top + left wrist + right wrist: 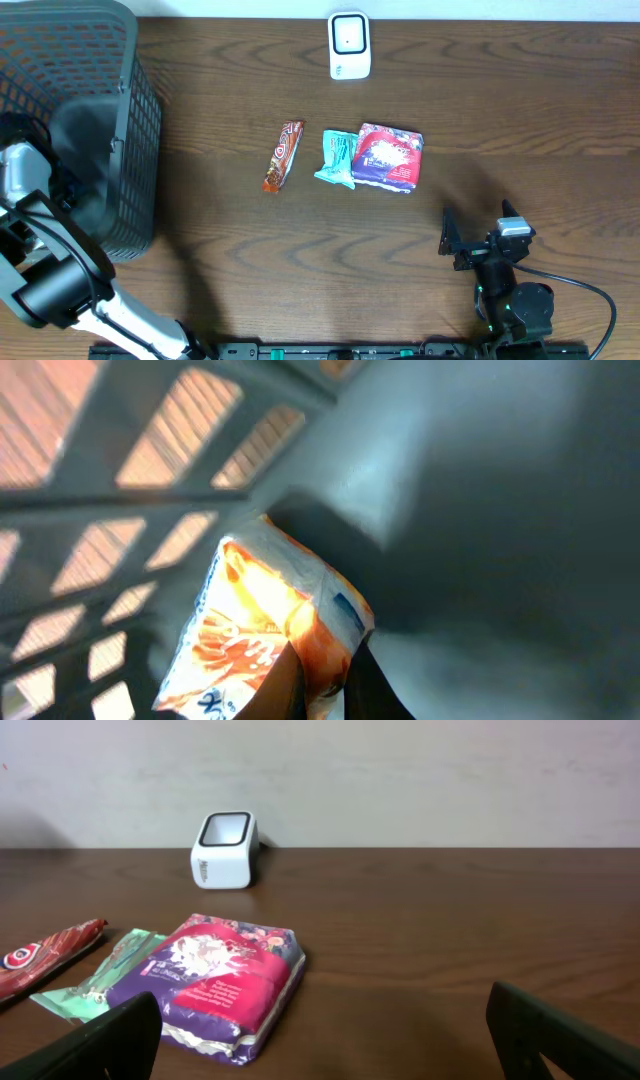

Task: Scan the item barcode
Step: 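Return the left gripper into the basket toward the orange tissue pack, then grasp the orange tissue pack with the left gripper and lift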

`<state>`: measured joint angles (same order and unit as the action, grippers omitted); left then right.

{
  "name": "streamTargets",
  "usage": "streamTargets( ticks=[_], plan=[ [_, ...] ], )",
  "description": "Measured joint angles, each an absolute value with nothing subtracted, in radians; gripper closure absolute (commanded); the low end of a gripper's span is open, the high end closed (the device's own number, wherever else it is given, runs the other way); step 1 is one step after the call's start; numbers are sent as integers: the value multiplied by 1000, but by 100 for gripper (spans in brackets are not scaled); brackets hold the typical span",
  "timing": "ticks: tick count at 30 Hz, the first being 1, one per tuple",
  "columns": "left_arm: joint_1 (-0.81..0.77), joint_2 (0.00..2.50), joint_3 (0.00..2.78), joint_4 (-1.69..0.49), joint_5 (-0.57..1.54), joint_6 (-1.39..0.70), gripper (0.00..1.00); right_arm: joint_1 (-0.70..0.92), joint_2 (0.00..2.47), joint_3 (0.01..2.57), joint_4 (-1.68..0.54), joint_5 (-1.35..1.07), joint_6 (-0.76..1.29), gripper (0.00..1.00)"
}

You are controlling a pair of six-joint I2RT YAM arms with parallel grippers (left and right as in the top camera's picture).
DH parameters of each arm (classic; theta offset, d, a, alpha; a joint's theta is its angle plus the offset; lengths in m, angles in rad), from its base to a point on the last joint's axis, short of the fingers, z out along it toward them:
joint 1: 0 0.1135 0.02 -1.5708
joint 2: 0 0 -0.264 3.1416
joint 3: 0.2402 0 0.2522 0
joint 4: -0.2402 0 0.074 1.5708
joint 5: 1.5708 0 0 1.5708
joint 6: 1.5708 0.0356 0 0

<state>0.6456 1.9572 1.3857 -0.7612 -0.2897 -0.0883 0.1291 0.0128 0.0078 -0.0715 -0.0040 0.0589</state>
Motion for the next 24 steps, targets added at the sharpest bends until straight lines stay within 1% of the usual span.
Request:
streamTargets(
  ticks=[2,6,11,14,19,24],
  plan=[
    [640,1924,1385,-757,-273,-89,92,129,13,8,-72,-4,59,1],
    [613,1774,1382,-703,-214,-92,93,129,13,8,-72,-4,59,1],
    [556,1538,1386,-627,-51,-150,93,129,13,8,-72,-4,59,1],
    [511,1439,1387,-596,67,-197,93,129,13,8,-72,-4,59,1],
    [379,1330,1387,-561,199,-274,93,129,13,8,-72,-4,59,1],
    [217,1262,1387,-524,238,-295,93,129,13,8,-71,-4,59,1]
  ],
)
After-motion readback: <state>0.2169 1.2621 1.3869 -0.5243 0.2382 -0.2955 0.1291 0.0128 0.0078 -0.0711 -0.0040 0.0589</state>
